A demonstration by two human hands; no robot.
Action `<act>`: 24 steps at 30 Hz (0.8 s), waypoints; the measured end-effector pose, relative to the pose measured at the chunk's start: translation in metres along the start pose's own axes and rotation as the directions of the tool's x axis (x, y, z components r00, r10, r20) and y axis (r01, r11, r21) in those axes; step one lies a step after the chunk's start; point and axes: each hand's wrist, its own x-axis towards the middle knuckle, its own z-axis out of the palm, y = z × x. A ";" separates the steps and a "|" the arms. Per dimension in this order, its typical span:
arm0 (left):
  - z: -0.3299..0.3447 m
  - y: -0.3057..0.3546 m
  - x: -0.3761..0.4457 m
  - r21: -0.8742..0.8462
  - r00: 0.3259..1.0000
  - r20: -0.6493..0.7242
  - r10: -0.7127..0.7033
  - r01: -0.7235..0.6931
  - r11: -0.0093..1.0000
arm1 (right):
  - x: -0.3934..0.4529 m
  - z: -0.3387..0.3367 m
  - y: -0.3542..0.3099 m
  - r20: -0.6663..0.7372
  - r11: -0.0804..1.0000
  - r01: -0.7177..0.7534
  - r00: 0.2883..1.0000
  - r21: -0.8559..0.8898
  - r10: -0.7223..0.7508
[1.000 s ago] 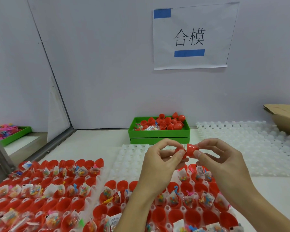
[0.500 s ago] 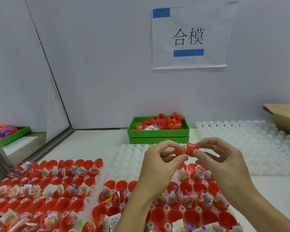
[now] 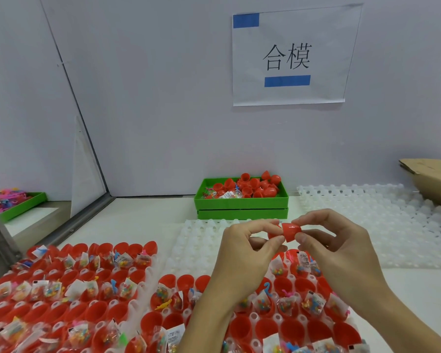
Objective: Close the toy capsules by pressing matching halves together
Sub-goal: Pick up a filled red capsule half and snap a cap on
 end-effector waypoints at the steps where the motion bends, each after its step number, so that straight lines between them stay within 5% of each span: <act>1: 0.000 0.001 0.000 0.011 1.000 0.003 0.007 -0.007 1.000 | 0.000 0.000 0.000 0.000 1.000 0.001 1.000 0.003 -0.001; 10: 0.000 0.004 0.001 -0.113 0.997 -0.062 -0.036 0.029 0.993 | 0.000 0.001 -0.002 0.014 1.000 0.008 1.000 0.022 -0.009; 24: 0.002 0.005 0.000 -0.011 0.999 -0.047 0.027 -0.027 1.000 | -0.002 0.001 -0.003 -0.010 0.999 0.035 0.999 0.030 -0.034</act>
